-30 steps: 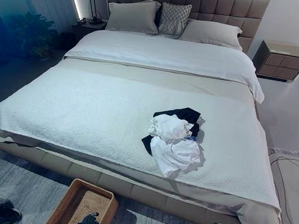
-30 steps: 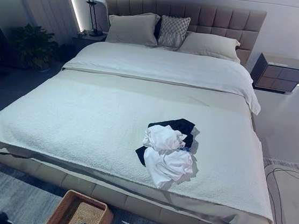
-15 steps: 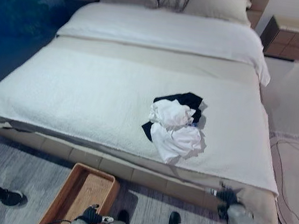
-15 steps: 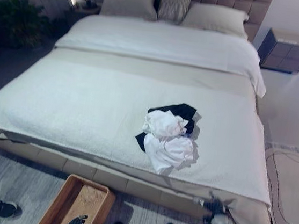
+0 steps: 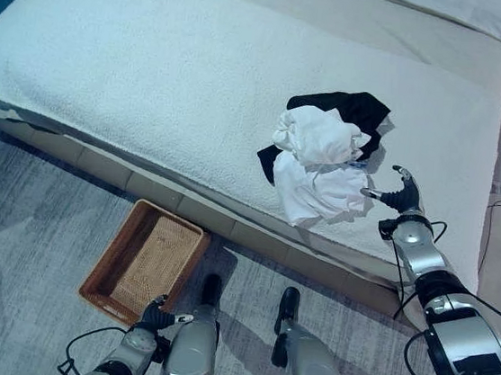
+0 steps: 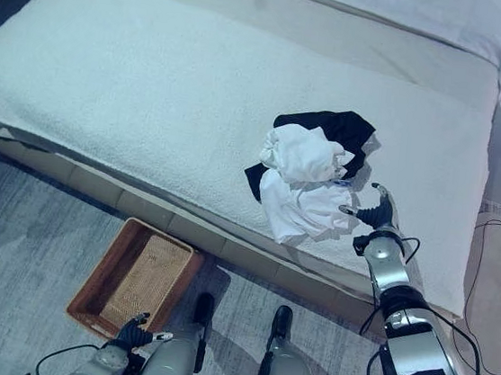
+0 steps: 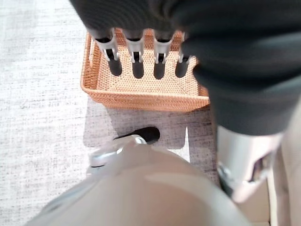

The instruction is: Pick up clothes into the bucket

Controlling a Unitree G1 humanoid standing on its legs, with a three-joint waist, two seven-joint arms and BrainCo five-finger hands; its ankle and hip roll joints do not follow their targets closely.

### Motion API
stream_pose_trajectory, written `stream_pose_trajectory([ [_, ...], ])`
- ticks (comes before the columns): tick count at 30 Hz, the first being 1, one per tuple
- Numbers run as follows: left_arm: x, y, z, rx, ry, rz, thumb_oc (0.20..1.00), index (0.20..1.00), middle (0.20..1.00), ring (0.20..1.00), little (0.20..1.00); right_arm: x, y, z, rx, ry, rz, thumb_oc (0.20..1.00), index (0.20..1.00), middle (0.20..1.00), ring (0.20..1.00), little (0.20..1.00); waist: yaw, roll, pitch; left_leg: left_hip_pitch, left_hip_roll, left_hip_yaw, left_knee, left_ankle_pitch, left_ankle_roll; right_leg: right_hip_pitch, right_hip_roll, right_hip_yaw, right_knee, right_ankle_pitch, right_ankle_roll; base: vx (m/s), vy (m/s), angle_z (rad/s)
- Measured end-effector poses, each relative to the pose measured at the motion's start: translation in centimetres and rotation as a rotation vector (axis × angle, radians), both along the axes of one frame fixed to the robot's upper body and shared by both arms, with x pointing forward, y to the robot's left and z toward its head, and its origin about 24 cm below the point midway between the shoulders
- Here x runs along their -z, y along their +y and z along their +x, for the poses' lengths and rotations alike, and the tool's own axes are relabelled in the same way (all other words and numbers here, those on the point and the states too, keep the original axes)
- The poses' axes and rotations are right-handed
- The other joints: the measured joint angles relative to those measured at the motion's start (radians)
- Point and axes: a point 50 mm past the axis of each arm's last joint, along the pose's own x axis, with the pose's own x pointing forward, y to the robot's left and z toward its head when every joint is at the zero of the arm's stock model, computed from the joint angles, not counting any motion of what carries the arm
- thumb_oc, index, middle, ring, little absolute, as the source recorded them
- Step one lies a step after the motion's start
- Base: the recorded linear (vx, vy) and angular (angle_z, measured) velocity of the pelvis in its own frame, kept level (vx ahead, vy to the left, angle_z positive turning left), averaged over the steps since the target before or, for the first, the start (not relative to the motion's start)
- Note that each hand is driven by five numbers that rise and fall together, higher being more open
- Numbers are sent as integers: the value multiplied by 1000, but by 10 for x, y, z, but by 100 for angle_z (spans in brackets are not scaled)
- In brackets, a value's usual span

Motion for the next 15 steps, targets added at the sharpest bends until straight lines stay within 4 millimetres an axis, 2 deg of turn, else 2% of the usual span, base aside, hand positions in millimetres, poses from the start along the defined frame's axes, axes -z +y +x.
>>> stream_pose_trajectory([
  [1,-5,-1,10,10,-32,1,1000,1000,1000,1000,1000,-16,-3,5,13,-41,-17,1000,1000,1000,1000,1000,1,1,27,-31,-11,-14,27,0,0,-31,-12,-8,43,-17,-1,-57,51,44],
  [2,-14,-3,28,17,-82,3,1000,1000,1000,1000,1000,-44,-11,12,53,-121,-41,1000,1000,1000,1000,1000,1,0,73,-81,-29,-32,65,0,0,-89,-36,-18,122,-49,-7,-57,38,45],
  [4,-24,-6,44,29,-138,6,1000,1000,1000,1000,1000,-69,-13,16,84,-203,-57,1000,1000,1000,1000,1000,24,-8,105,-133,-45,-46,95,0,0,-161,-64,-24,213,-79,-17,-70,27,38],
  [6,-31,-9,53,18,-186,-6,1000,1000,1000,1000,1000,-79,-16,17,104,-235,-66,1000,1000,1000,1000,1000,44,-13,117,-171,-63,-63,120,-1,0,-199,-83,-23,267,-102,-22,-33,13,35],
  [9,-32,-10,55,-8,-209,-15,1000,1000,1000,1000,1000,-87,-14,19,116,-266,-71,1000,1000,1000,1000,1000,66,-22,124,-195,-72,-70,124,-3,4,-224,-95,-25,294,-112,-21,-57,19,18],
  [13,-39,-9,62,-8,-247,1,1000,1000,1000,1000,1000,-122,-25,21,186,-337,-123,1000,1000,1000,1000,1000,60,-31,124,-310,-92,-97,162,3,13,-329,-115,-42,342,-123,-18,-7,26,22],
  [15,-40,-9,64,-15,-259,-1,1000,1000,1000,1000,1000,-129,-26,23,197,-340,-128,1000,1000,1000,1000,1000,69,-32,125,-351,-99,-105,173,5,16,-367,-121,-45,357,-123,-18,12,22,14],
])
